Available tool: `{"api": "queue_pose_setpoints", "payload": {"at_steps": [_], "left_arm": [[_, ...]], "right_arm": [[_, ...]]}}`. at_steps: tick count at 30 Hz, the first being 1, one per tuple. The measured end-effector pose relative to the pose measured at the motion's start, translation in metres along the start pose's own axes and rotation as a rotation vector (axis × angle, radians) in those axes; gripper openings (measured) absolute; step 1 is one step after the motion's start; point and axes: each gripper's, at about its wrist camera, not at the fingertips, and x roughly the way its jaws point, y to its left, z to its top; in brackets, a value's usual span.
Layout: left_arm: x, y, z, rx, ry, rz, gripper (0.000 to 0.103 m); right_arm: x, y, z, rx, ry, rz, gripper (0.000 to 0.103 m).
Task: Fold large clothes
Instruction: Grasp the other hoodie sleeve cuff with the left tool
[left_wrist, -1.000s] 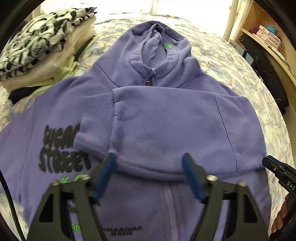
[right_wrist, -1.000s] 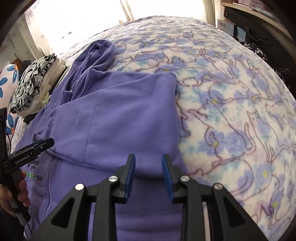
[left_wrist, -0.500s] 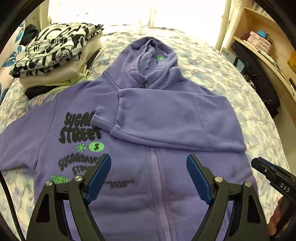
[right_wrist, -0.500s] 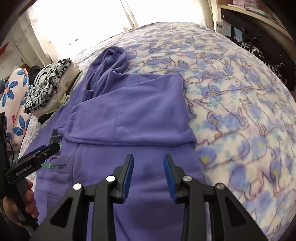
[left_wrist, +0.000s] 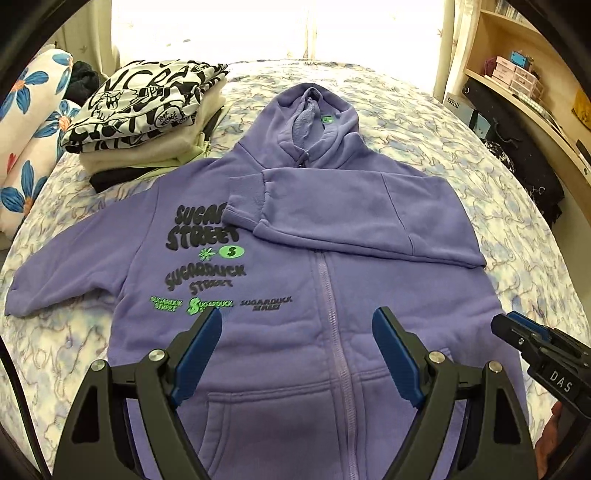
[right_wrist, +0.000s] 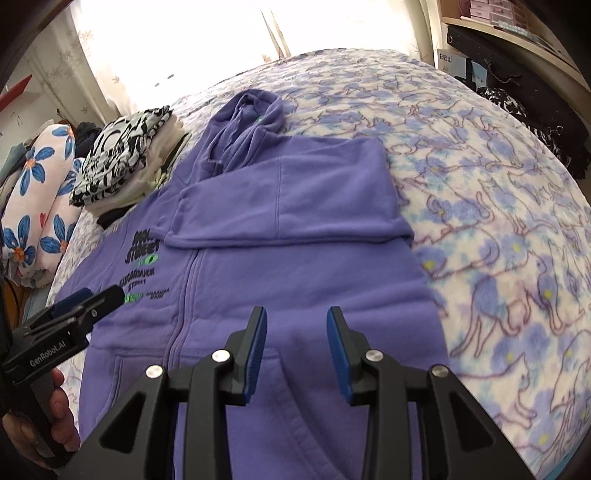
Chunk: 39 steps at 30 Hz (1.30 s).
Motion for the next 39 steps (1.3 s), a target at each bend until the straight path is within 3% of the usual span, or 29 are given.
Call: {"api": "queue_pose_setpoints", "payload": {"at_steps": [9,14,27,39], "left_arm": [[-0.022,0.018,-0.023,0.011,0.002,0.016,0.082],[-0.035,0.05,-0.039,-0.016,0.005,0.058,0.082],[-0.046,0.154,-0.056,-0.192,0.012,0.107,0.082],[-0.01,0.26,-0.062,-0.387,0.056,0.074,0.082]], "right_arm": [[-0.009,0.021,-0.02,-0.016,0.011,0.019,0.034],[-0.013,0.049,-0.027,-0.068,0.006,0.031,0.034],[0.001,0.156,-0.023,-0.247,-0.033,0.108,0.034],[0.051,0.232,-0.02,-0.34,0.011,0.131,0.034]]}}
